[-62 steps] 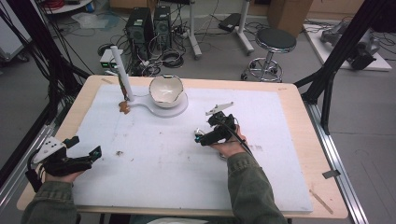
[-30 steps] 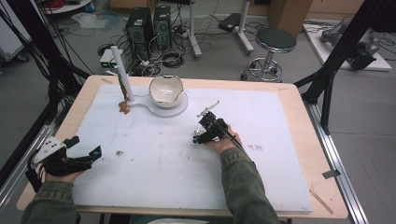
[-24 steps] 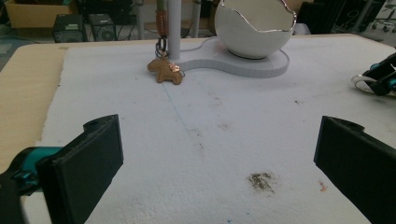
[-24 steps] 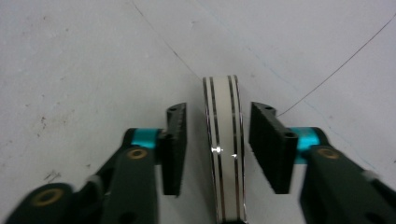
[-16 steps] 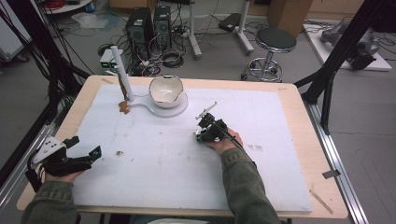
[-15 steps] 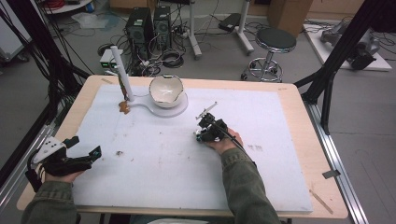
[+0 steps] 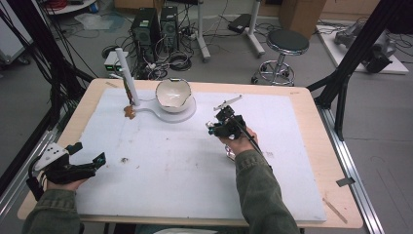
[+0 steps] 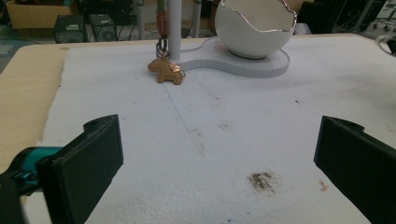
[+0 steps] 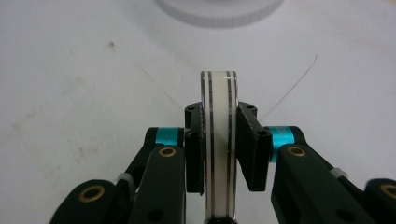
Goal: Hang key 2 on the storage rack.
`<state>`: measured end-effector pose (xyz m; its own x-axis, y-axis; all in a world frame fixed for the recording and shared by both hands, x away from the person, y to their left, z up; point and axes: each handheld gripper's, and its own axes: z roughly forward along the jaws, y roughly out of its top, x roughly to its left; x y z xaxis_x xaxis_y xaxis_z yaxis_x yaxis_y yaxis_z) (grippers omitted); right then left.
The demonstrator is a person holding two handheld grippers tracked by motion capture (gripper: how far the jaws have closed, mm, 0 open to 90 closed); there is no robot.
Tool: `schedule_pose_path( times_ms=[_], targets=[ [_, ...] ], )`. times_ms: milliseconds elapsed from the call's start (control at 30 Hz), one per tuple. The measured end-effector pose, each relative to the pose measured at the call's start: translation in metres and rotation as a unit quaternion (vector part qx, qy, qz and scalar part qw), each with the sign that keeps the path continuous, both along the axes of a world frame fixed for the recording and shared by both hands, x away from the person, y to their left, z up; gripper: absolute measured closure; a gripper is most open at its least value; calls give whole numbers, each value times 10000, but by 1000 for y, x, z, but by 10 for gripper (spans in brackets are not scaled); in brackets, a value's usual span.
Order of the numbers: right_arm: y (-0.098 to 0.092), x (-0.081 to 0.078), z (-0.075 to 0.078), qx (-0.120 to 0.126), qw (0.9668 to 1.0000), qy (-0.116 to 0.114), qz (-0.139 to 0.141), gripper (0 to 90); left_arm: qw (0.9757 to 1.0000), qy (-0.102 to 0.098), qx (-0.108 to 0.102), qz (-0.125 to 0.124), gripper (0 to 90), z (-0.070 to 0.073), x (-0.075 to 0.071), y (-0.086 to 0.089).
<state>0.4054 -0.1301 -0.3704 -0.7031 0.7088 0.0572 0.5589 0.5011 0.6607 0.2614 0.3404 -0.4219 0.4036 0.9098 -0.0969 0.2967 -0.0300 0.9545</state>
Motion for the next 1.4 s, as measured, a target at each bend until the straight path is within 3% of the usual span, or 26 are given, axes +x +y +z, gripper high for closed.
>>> schedule_pose_path(
  times_ms=[200,367,667,933,1400],
  targets=[
    [-3,-2,15,204,9997,-125,-86,742,10000,3,0,-1,17,0,0,0],
    [-6,-4,33,359,9987,-355,-121,742,10000,9,5,-5,17,0,0,0],
    [-12,-4,52,709,9960,-502,-212,741,10000,12,6,0,17,0,1,0],
    [-8,-2,68,744,9949,-643,-236,741,10000,25,4,-9,17,0,1,0],
    [19,11,95,795,9942,-724,43,741,10000,32,-23,-24,17,-1,1,0]
  ],
)
